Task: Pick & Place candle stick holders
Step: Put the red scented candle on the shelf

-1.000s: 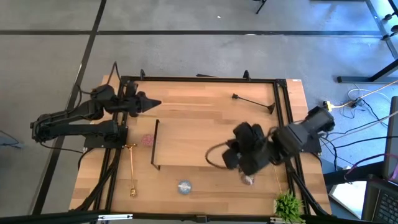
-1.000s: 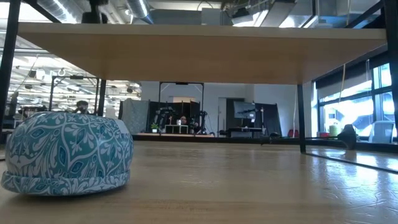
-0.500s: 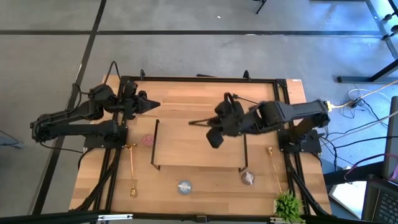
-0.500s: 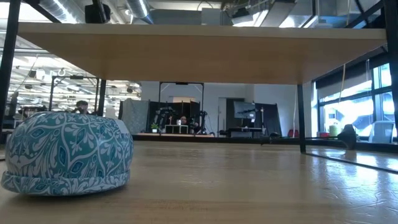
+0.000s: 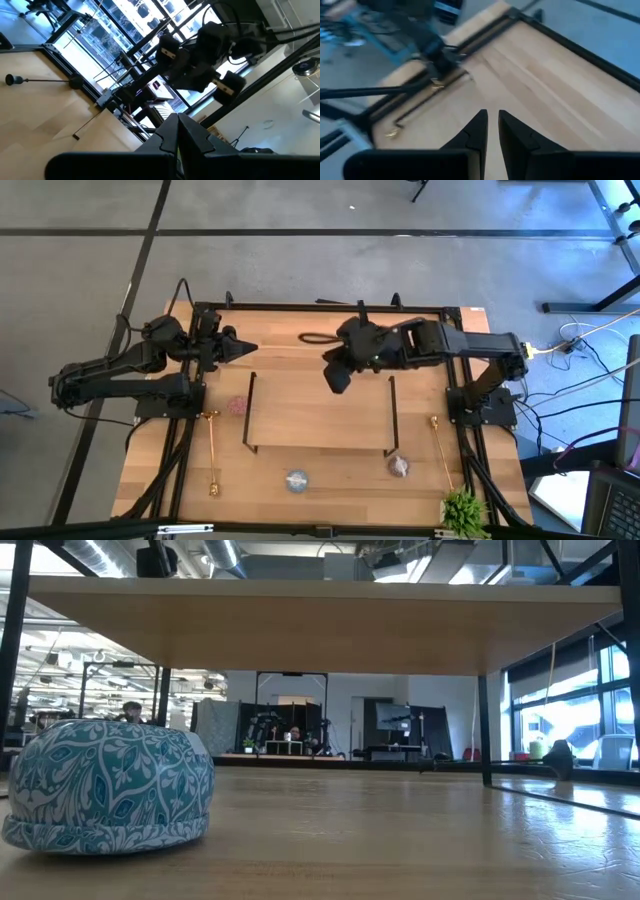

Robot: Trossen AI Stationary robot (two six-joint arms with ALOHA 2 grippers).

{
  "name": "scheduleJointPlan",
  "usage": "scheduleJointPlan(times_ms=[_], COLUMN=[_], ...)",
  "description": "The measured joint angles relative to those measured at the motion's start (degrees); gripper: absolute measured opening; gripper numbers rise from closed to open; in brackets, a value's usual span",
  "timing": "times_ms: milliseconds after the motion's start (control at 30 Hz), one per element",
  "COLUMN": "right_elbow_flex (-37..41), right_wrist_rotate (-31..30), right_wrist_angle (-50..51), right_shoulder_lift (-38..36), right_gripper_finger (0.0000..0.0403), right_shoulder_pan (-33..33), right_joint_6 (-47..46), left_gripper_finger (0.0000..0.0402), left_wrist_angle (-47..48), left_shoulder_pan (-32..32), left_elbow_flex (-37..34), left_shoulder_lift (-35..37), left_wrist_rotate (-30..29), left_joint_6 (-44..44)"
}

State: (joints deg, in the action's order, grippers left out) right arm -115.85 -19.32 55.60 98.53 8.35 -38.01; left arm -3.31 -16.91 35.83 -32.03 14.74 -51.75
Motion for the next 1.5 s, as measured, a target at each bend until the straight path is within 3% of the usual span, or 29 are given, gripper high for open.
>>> scheduleJointPlan(times_ms=[200,533,733,967,1167,1367,1500], right_elbow_flex=[0.0,0.0,-0.09,-0.09,-0.09,0.03,2.9], right_wrist_rotate=[7.38,8.83,18.96,27.51,27.03,20.65,18.49], right_wrist_angle=[-6.82,-4.19,2.14,14.93,22.74,35.41,34.6], right_shoulder_lift=[-1.01,-2.49,-3.18,-4.32,-4.32,-4.32,-4.92], right_gripper_finger=[0.0052,0.0123,0.0168,0.0176,0.0176,0.0176,0.0177], right_shoulder_pan=[-1.32,0.05,2.83,12.24,20.36,25.41,27.28], right_joint_6=[4.06,5.63,-3.74,-15.74,-25.17,-40.63,-45.08], left_gripper_finger=[0.0003,0.0003,0.0003,0.0003,0.0003,0.0003,0.0003], left_wrist_angle=[0.03,0.52,0.57,0.55,0.58,0.76,1.89], left_shoulder_pan=[0.0,0.0,0.0,0.0,0.0,0.0,0.0], left_elbow_flex=[0.0,-0.02,-0.02,-0.02,-0.02,-0.02,-0.04], left_shoulder_lift=[0.0,-0.39,-0.65,-0.72,-1.02,-1.73,-2.25], left_wrist_rotate=[-0.07,-0.01,0.24,1.25,1.34,2.07,2.99], left_joint_6=[0.42,1.17,1.51,1.51,1.74,1.71,1.8])
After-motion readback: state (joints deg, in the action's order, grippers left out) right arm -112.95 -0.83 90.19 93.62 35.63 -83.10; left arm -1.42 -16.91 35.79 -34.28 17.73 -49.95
